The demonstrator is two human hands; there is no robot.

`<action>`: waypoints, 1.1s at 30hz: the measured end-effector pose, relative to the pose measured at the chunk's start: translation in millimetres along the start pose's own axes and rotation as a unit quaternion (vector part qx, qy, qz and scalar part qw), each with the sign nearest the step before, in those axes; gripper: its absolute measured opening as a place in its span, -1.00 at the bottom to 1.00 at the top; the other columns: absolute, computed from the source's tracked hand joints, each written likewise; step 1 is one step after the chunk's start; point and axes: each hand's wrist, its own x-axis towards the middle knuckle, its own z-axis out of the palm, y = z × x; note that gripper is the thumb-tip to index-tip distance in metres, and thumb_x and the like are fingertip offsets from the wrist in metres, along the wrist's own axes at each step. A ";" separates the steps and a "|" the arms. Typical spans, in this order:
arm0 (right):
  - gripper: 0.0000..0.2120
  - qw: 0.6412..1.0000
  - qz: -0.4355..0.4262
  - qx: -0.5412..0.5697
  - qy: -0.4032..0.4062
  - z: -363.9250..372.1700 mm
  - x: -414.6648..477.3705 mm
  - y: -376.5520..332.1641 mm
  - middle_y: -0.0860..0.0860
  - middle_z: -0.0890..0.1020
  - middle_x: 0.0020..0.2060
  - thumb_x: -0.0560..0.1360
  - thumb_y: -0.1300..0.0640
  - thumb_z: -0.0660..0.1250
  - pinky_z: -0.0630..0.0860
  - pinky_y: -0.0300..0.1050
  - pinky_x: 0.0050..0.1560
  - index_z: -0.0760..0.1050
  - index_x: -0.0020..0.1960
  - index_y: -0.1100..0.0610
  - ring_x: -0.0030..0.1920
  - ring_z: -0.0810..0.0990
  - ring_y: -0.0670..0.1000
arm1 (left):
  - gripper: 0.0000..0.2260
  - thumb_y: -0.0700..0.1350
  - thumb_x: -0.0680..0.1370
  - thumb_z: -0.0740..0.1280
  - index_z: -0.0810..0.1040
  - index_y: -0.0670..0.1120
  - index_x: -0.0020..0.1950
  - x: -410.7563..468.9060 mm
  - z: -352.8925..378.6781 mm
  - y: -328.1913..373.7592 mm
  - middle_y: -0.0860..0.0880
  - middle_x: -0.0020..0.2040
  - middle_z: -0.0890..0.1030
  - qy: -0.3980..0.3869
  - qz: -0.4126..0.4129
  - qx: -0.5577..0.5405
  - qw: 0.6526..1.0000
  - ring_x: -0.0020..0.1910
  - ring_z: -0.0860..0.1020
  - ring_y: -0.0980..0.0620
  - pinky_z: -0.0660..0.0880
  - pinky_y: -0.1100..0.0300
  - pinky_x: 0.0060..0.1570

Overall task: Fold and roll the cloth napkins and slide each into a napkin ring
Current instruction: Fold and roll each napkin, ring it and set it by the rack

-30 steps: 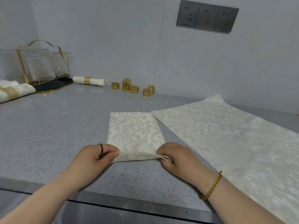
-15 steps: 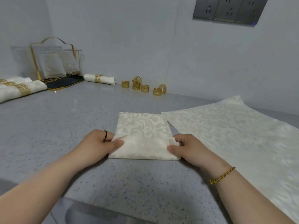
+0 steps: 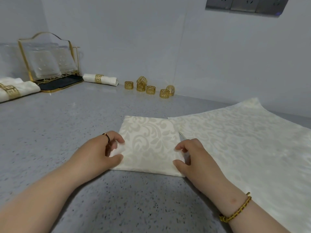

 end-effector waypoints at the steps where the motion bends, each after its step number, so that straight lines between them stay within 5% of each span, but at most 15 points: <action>1: -0.76 1.000 -0.014 -0.010 0.004 -0.9 -0.5 -0.2 -0.15 0.29 -0.01 0.50 0.12 0.28 0.39 -0.29 -0.15 0.37 0.15 0.03 -0.22 0.41 -0.09 | -0.68 -0.20 0.41 0.41 0.39 0.21 -0.15 -0.7 -0.5 -1.8 0.16 -0.16 0.45 -0.004 0.019 0.006 1.000 -0.22 0.46 0.21 0.34 0.43 -0.25; 6: -0.83 0.994 -0.101 -0.027 -0.017 -1.9 0.6 2.7 -0.21 0.35 -0.20 0.51 0.24 0.22 0.30 -0.44 -0.06 0.51 0.06 0.12 -0.13 0.31 -0.21 | -0.72 -0.08 0.35 0.28 0.55 0.36 -0.31 -2.9 -4.2 -4.8 0.36 0.02 0.44 -0.046 0.084 0.000 0.995 0.02 0.41 0.33 0.27 0.59 -0.05; 11: -0.82 0.994 -0.097 0.012 -0.053 -6.4 1.4 10.7 -0.32 0.44 -0.16 0.50 0.27 0.25 0.26 -0.56 0.02 0.59 -0.02 0.09 -0.02 0.40 -0.25 | -0.58 -0.24 0.44 0.37 0.57 0.32 -0.37 -3.0 -7.8 -13.9 0.20 -0.14 0.59 -0.046 0.051 -0.020 0.997 0.01 0.45 0.38 0.27 0.65 -0.05; 14: -0.83 0.993 -0.061 0.061 -0.087 -14.7 -0.7 13.3 -0.39 0.45 -0.08 0.48 0.18 0.30 0.20 -0.64 0.02 0.54 -0.03 -0.08 0.07 0.38 -0.27 | -0.90 0.16 0.23 0.40 0.56 0.38 -0.32 -5.9 -12.4 -12.5 0.28 -0.06 0.55 -0.078 0.036 -0.020 0.996 0.04 0.42 0.43 0.24 0.68 -0.02; 17: -0.71 0.987 -0.049 0.053 -0.144 -23.9 -3.8 12.0 -0.48 0.33 -0.02 0.41 0.02 0.40 0.13 -0.70 0.02 0.40 0.05 -0.22 0.11 0.28 -0.40 | -0.47 0.40 -0.08 0.34 0.49 0.32 -0.15 -7.8 -14.3 -18.6 0.35 -0.03 0.51 -0.096 0.032 -0.013 0.995 0.10 0.33 0.50 0.18 0.70 0.01; 20: -0.54 0.985 -0.061 0.005 -0.163 -23.7 -5.2 11.7 -0.50 0.25 -0.02 0.37 -0.03 0.42 0.11 -0.71 0.03 0.35 0.22 -0.17 0.09 0.22 -0.43 | -0.54 0.32 0.01 0.28 0.45 0.31 -0.11 -7.5 -13.6 -18.7 0.35 0.00 0.48 -0.078 0.044 0.000 0.996 0.11 0.32 0.50 0.17 0.71 0.00; 27: -0.83 0.994 -0.064 0.022 -0.086 -21.3 -2.5 11.7 -0.27 0.53 -0.10 0.47 0.11 0.30 0.30 -0.55 -0.04 0.53 0.03 -0.08 -0.06 0.42 -0.28 | -0.67 0.34 0.10 0.13 0.44 0.33 -0.21 -4.9 -11.3 -9.0 0.33 -0.14 0.55 -0.076 0.060 0.052 0.994 0.01 0.45 0.37 0.36 0.50 -0.04; 30: -0.84 0.993 -0.022 0.087 -0.077 -27.1 -0.9 15.2 -0.14 0.62 -0.15 0.47 0.16 0.28 0.39 -0.44 -0.13 0.52 -0.14 -0.11 -0.16 0.52 -0.17 | -0.68 0.32 0.14 0.23 0.56 0.21 -0.23 4.9 -16.4 4.6 0.34 -0.12 0.57 -0.122 0.034 0.023 0.992 -0.12 0.53 0.29 0.48 0.36 -0.11; 33: -0.85 0.987 0.020 0.151 -0.058 -28.7 1.6 20.6 0.00 0.63 -0.15 0.48 0.20 0.28 0.38 -0.48 -0.23 0.53 -0.15 -0.02 -0.25 0.50 -0.18 | -0.96 0.04 0.40 0.42 0.63 0.10 -0.21 24.9 -19.9 12.4 0.05 -0.20 0.66 -0.207 -0.011 -0.002 0.978 -0.27 0.58 0.19 0.43 0.42 -0.21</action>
